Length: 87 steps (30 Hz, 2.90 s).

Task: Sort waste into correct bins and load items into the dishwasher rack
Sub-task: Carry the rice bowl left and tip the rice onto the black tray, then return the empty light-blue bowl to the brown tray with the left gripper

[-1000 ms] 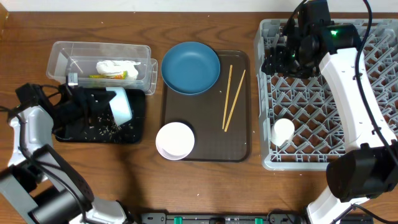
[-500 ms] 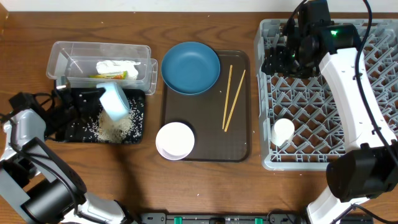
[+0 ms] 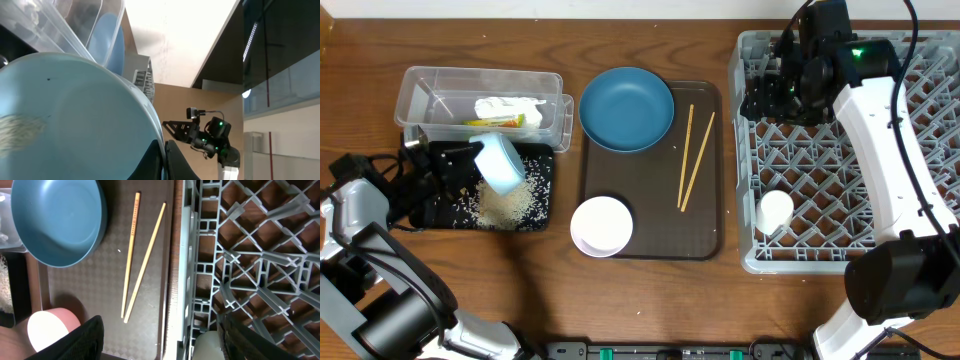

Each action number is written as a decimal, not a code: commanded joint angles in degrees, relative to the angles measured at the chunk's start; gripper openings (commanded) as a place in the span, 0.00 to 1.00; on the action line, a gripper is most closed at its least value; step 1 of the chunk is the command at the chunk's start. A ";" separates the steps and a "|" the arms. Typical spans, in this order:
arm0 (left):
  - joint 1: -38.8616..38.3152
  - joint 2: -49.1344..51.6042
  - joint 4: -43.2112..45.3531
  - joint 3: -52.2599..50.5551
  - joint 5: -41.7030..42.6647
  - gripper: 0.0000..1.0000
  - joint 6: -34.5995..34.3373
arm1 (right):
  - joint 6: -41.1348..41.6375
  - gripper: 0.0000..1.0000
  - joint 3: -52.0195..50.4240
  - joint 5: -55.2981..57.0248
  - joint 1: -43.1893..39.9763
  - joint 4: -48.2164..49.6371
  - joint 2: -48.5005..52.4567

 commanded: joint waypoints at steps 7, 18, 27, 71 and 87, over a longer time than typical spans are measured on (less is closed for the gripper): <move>0.37 0.31 0.92 -0.28 1.64 0.06 -8.87 | -0.90 0.71 1.11 -0.02 -0.02 -0.15 -0.57; 0.33 0.22 2.10 -0.26 1.68 0.06 -11.17 | -1.31 0.72 1.11 -0.02 -0.02 -0.33 -0.57; -2.10 -1.95 3.85 -0.26 -0.37 0.06 -10.93 | -1.33 0.71 1.11 0.00 -0.02 -0.50 -0.57; -78.95 -3.06 21.66 0.11 -79.03 0.14 -10.75 | -2.19 0.72 1.07 0.20 -0.02 -1.11 -0.57; -75.21 -12.09 18.49 2.86 -78.99 0.45 -14.05 | -2.16 0.72 0.74 0.17 4.50 -0.02 -0.55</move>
